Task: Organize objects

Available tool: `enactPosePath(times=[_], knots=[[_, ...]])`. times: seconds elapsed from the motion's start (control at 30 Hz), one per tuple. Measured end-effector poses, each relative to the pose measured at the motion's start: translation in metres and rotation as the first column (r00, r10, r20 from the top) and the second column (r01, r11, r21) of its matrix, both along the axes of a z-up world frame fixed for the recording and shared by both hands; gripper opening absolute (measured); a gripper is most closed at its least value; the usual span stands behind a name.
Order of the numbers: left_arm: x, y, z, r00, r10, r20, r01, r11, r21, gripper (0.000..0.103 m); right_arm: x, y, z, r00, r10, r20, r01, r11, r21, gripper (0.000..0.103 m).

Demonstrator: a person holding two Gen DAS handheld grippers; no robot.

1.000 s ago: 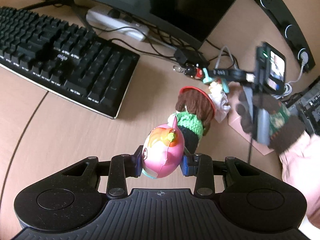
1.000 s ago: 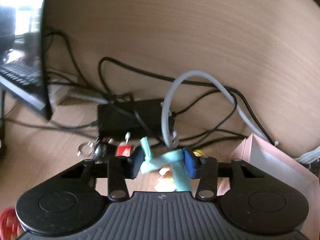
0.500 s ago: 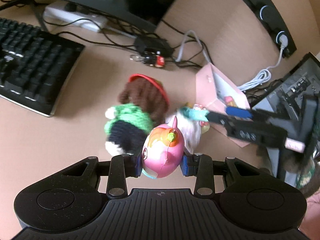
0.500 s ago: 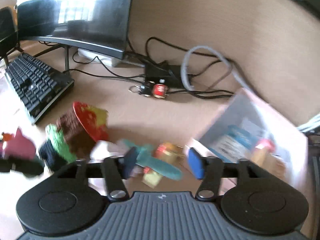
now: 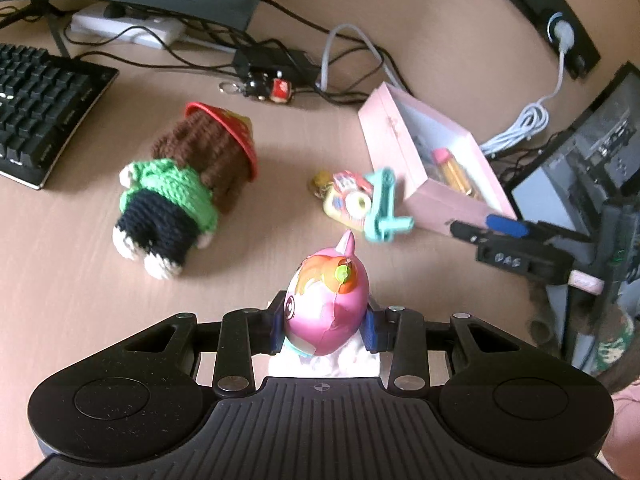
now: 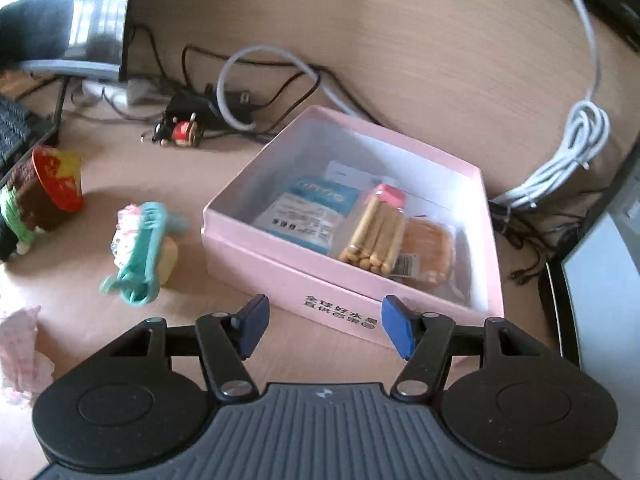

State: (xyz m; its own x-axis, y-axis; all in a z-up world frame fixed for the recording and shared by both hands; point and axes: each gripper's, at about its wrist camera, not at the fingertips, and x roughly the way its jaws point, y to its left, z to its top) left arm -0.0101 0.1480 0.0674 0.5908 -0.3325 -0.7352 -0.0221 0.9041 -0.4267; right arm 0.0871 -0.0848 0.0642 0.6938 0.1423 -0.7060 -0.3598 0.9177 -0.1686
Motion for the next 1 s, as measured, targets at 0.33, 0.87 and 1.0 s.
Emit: enactPosePath(times=[0.33, 0.87, 1.0], knots=[[-0.024, 0.005, 0.017, 0.993, 0.115, 0.037, -0.117, 0.993, 0.033, 0.039, -0.024, 0.034, -0.011, 0.989, 0.105, -0.102, -0.083, 0.975, 0.204, 0.068], [-0.045, 0.025, 0.019, 0.985, 0.169, 0.036, -0.171, 0.984, 0.051, 0.039, -0.04, 0.065, -0.002, 0.992, 0.125, -0.022, -0.116, 0.968, 0.224, 0.071], [-0.042, 0.042, 0.022, 0.978, 0.204, 0.047, -0.208, 0.975, 0.077, 0.039, -0.062, 0.081, 0.007, 0.953, 0.297, -0.063, -0.27, 0.923, 0.274, 0.082]])
